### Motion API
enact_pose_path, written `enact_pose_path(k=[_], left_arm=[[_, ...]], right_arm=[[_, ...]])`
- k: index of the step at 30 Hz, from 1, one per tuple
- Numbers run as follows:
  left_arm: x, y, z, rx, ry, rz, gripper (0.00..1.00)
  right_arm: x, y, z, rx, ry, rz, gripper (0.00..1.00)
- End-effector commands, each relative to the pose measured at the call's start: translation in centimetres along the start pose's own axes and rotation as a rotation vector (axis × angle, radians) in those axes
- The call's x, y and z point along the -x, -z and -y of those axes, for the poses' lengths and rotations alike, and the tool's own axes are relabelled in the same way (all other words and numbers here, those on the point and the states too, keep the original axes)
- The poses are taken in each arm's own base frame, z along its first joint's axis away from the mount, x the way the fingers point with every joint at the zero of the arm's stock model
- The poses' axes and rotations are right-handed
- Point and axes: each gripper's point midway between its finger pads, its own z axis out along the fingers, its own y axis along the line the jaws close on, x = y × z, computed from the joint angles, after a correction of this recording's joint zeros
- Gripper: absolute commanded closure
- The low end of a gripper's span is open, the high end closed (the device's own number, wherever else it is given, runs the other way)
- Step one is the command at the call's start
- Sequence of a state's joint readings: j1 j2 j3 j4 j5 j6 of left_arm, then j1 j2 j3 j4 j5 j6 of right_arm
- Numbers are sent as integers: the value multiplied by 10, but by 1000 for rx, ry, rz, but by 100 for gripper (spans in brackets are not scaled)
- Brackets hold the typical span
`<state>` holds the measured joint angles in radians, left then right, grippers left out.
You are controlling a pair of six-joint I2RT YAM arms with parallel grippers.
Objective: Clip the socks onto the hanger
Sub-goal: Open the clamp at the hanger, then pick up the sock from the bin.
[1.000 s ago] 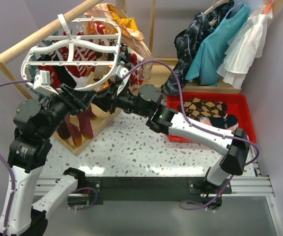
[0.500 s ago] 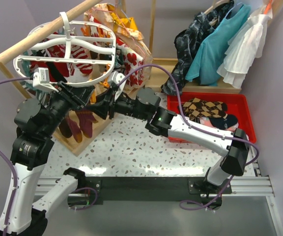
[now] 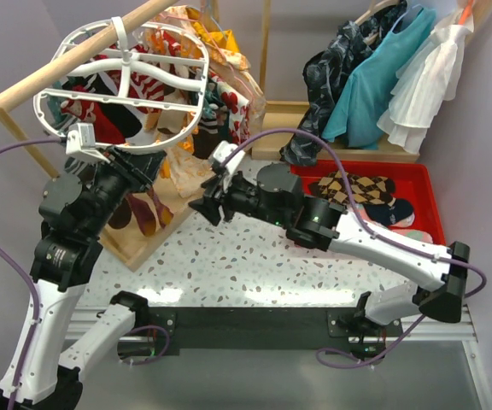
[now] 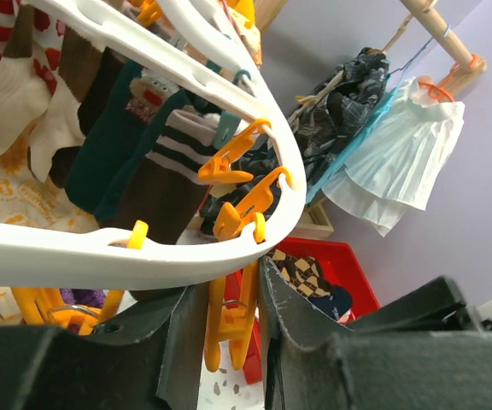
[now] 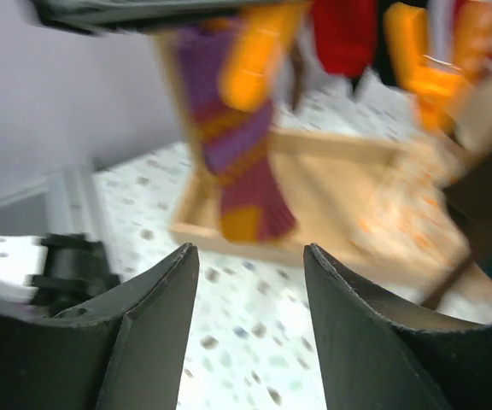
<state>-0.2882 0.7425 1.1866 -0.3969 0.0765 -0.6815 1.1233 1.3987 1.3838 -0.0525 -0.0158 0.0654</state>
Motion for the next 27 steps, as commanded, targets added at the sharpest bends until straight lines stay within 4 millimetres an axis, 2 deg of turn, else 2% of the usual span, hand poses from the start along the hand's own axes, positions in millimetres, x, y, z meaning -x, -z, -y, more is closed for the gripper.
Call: enact_pose_path(k=[1, 2, 3, 4, 5, 6, 7, 9, 10, 13, 19, 21, 27], left_arm=[[11, -3, -6, 11, -47, 76, 85], [10, -3, -7, 11, -53, 77, 87], [9, -3, -8, 13, -56, 77, 89], [8, -2, -9, 13, -57, 75, 90], [8, -1, -9, 13, -62, 77, 91], [8, -1, -10, 15, -63, 77, 91], [7, 0, -10, 15, -65, 74, 91], [6, 1, -11, 17, -69, 74, 92], [6, 1, -11, 21, -69, 74, 92], [7, 2, -11, 19, -75, 77, 96], [9, 4, -10, 19, -76, 80, 100], [9, 4, -9, 14, -74, 79, 100], [7, 4, -9, 13, -71, 67, 100]], right_arm=[[-49, 55, 82, -358, 27, -234, 43], [-65, 69, 108, -434, 8, -278, 43], [-80, 83, 122, -483, -12, -328, 43], [-82, 97, 133, -529, -44, -325, 43], [-103, 115, 156, -603, -68, -371, 43], [-114, 126, 167, -642, -82, -390, 43], [-129, 149, 187, -720, -110, -411, 43], [-147, 169, 202, -779, -156, -444, 43], [-163, 185, 216, -833, -185, -477, 43], [-191, 208, 232, -899, -251, -549, 43], [-246, 228, 244, -945, -411, -675, 49], [-264, 230, 241, -929, -467, -707, 51], [-299, 240, 235, -909, -582, -779, 57]])
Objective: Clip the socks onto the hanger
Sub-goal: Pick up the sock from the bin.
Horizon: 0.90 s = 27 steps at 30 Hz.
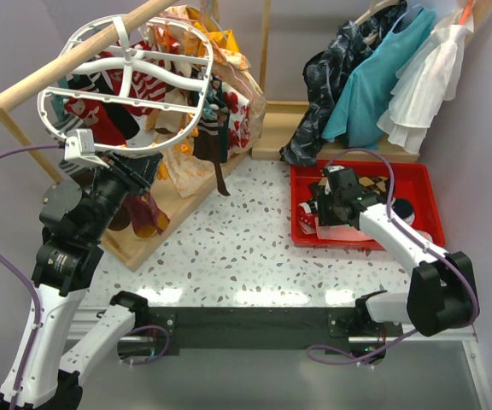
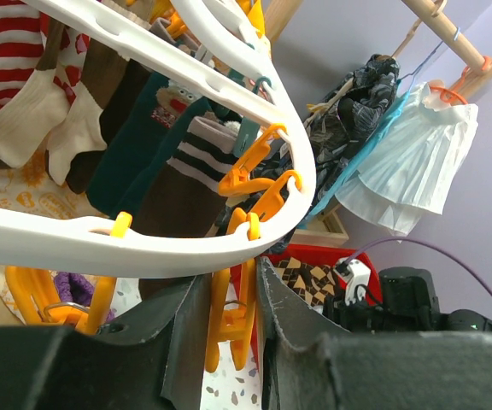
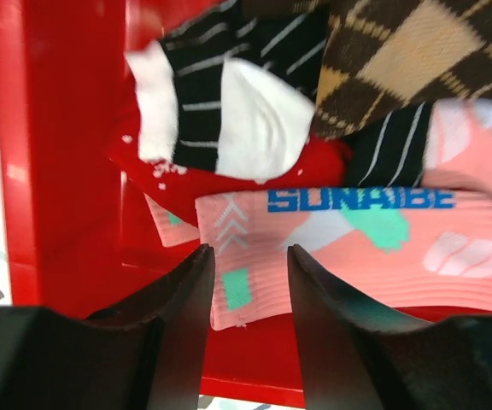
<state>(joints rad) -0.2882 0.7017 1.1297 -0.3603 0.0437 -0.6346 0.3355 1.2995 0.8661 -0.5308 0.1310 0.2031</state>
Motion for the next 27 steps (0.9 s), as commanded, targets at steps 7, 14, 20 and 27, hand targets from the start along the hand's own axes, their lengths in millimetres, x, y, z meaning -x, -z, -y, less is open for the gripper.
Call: enact_pose_path(k=[7, 14, 20, 27], left_arm=[[9, 0, 2, -4, -22, 30, 100], [6, -2, 2, -10, -21, 19, 100], [7, -2, 4, -16, -18, 20, 100], [5, -4, 4, -19, -15, 11, 100]], right_arm=[[-14, -17, -7, 87, -78, -64, 61], [32, 0, -6, 73, -85, 64, 61], [46, -2, 1, 24, -89, 100, 59], [84, -4, 34, -175, -73, 186, 55]])
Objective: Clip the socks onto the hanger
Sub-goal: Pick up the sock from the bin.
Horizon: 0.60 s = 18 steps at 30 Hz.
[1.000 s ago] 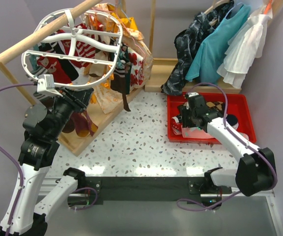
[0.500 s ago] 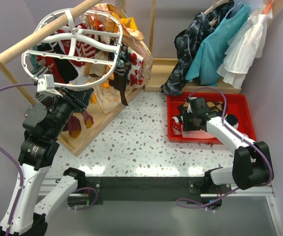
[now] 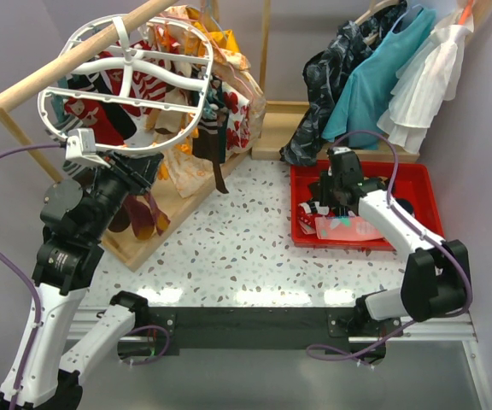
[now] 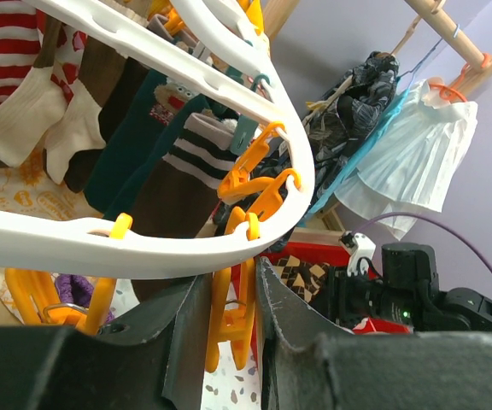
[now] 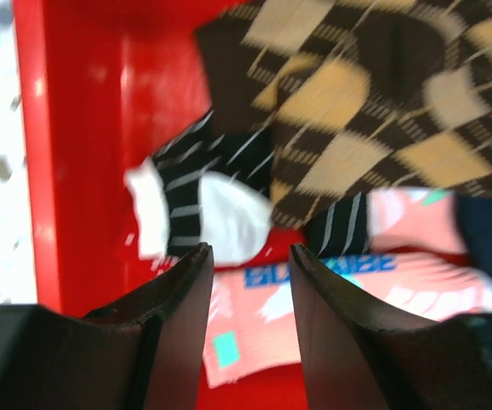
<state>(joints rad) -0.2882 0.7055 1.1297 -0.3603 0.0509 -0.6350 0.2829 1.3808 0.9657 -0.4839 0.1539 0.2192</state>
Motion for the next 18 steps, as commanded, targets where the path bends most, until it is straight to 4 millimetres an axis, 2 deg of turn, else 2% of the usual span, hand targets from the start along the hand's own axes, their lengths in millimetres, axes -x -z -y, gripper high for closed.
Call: enact_pose_path(k=[1, 3, 8, 9, 10, 12, 13, 14, 15, 17, 18], left_arm=[[7, -3, 4, -16, -17, 19, 100], [7, -3, 4, -14, -17, 19, 100], [7, -3, 4, -15, -23, 18, 100], [7, -4, 3, -13, -23, 18, 100], [7, -3, 4, -13, -23, 18, 100], [8, -3, 4, -15, -26, 20, 100], [8, -3, 4, -16, -25, 21, 100], [9, -2, 5, -17, -25, 24, 100], [9, -3, 5, -17, -25, 21, 100], [10, -2, 6, -20, -23, 22, 100], [11, -2, 7, -21, -25, 27, 100]], right_arm=[[42, -9, 19, -138, 0, 103, 55], [47, -17, 20, -142, -5, 96, 54], [37, -47, 27, -174, -24, 28, 55], [36, -49, 32, -183, -34, 23, 56], [35, -50, 33, -184, -35, 20, 64], [34, -46, 36, -185, -35, 22, 79], [36, -42, 37, -184, -41, 32, 94], [34, -37, 35, -165, -38, 22, 100], [43, -22, 31, -133, -50, 55, 100], [45, -5, 23, -82, -65, 74, 100], [51, 13, 14, -16, -83, 116, 100]])
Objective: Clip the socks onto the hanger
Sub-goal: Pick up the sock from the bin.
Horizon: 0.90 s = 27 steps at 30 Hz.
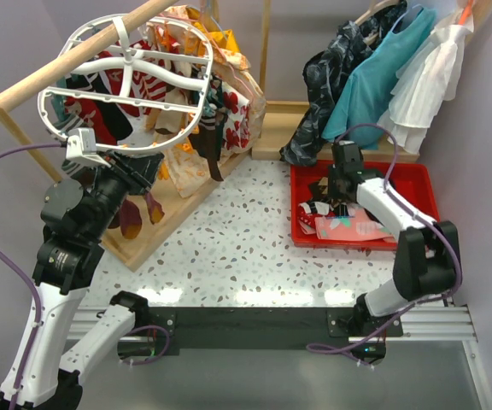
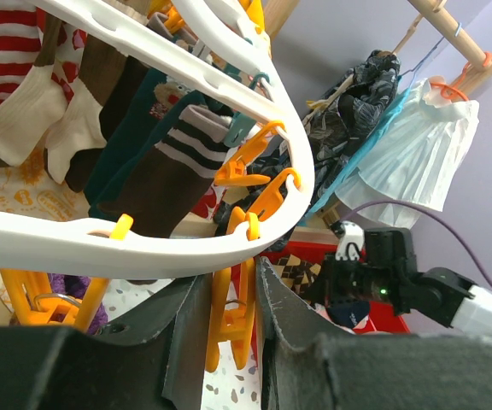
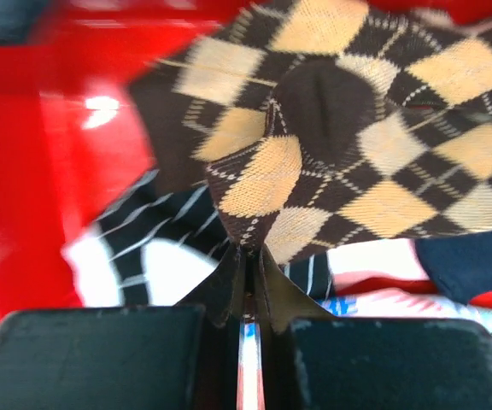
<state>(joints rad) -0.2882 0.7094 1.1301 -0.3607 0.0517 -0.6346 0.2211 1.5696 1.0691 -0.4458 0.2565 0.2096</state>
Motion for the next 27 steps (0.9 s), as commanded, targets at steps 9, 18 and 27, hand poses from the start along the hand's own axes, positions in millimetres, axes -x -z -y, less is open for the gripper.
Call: enact_pose_path(k=[9, 18, 27], left_arm=[[16, 4, 11, -34, -17, 39, 100], [16, 9, 11, -32, -24, 39, 100], [16, 8, 13, -42, -19, 38, 100]], right_arm=[[2, 100, -44, 414, -215, 141, 100], [-40, 60, 13, 155, -291, 55, 61], [-8, 101, 1, 56, -28, 215, 48]])
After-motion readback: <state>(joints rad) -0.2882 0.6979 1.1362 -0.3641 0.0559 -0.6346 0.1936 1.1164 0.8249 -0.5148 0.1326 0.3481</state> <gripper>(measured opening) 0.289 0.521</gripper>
